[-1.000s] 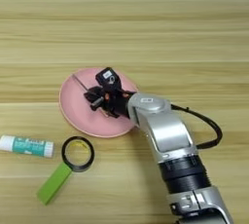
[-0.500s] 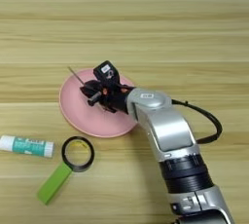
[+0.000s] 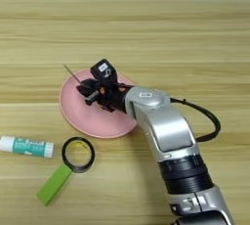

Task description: Move the objects on the table

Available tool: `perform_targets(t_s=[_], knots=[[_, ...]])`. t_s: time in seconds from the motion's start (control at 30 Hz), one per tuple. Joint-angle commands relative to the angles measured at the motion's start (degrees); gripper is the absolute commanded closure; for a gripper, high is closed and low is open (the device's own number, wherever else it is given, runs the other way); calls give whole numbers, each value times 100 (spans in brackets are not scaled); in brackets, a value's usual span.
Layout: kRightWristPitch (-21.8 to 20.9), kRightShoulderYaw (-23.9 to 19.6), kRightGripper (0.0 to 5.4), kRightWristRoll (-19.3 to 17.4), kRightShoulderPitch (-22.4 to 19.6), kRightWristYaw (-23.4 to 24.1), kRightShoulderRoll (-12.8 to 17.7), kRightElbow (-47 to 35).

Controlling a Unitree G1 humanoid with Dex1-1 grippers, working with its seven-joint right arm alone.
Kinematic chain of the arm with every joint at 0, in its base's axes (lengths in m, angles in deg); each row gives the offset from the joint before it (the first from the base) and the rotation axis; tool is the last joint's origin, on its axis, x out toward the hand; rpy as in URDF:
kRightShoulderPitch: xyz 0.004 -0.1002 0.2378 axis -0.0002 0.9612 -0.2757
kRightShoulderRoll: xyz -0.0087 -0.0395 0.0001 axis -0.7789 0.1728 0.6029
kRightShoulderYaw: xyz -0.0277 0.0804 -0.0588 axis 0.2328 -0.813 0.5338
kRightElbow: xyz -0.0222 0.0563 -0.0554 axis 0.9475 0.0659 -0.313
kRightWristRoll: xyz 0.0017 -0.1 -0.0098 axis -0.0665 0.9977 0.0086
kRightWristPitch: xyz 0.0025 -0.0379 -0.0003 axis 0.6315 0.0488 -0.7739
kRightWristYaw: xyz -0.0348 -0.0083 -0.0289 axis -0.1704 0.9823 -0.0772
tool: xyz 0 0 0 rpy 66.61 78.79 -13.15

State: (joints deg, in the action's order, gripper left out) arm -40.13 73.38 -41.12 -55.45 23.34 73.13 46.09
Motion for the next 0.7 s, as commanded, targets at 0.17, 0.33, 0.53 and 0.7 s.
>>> perform_targets(t_s=[0.17, 0.33, 0.53, 0.7], knots=[[-60, -4, 460, -102, -451, 78, -7, -412], [-16, 66, 460, -135, -468, 81, -45, -492], [31, 143, 460, -185, -490, 77, -91, -590], [101, 208, 460, -229, -484, 73, -129, -691]])
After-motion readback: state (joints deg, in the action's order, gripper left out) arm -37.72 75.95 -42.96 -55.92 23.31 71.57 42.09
